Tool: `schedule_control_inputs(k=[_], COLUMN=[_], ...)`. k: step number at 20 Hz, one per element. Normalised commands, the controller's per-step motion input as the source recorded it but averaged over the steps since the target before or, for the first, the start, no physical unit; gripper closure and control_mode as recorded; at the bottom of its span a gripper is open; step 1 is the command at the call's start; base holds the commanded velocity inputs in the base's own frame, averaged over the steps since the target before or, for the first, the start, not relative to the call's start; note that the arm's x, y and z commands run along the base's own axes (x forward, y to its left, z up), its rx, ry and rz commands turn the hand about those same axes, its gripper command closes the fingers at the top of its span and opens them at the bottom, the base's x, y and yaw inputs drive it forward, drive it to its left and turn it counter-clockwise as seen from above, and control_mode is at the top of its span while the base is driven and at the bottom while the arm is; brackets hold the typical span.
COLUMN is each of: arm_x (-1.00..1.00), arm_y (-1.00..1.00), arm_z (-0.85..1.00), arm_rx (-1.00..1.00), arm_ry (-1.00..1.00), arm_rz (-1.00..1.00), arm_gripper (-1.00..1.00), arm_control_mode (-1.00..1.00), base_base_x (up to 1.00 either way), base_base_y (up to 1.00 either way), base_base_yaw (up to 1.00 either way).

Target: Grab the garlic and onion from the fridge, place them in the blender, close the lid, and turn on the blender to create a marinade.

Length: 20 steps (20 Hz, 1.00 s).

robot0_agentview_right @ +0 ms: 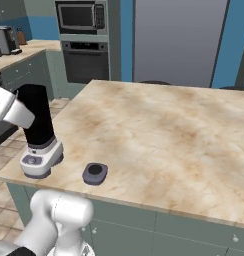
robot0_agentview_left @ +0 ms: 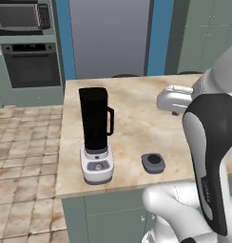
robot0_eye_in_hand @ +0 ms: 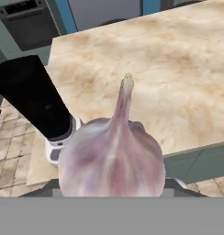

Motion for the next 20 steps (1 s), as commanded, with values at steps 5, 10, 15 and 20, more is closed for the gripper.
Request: schedule_control_inputs(k=[5,10,15,20], arm_x=[0.44,0.63,0.93,0.99], arm_y=[0.37,0.69,0.65,0.42], arm_z=[0.30,0.06,-0.33,-0.37], arm_rx=[0.00,0.00,0.00,0.00], arm_ry=[-0.12,0.00,0.12,0.17], arm_rz=[0.09,0.10,0.11,0.09], arm_gripper=[1.00,1.00,1.00,1.00], arm_control_mode=[-1.00,-1.00,-1.00,-1.00], base_base_x=[0.00,0.00,0.00,0.00], base_base_y=[0.00,0.00,0.00,0.00], base_base_yaw=[0.00,0.00,0.00,0.00])
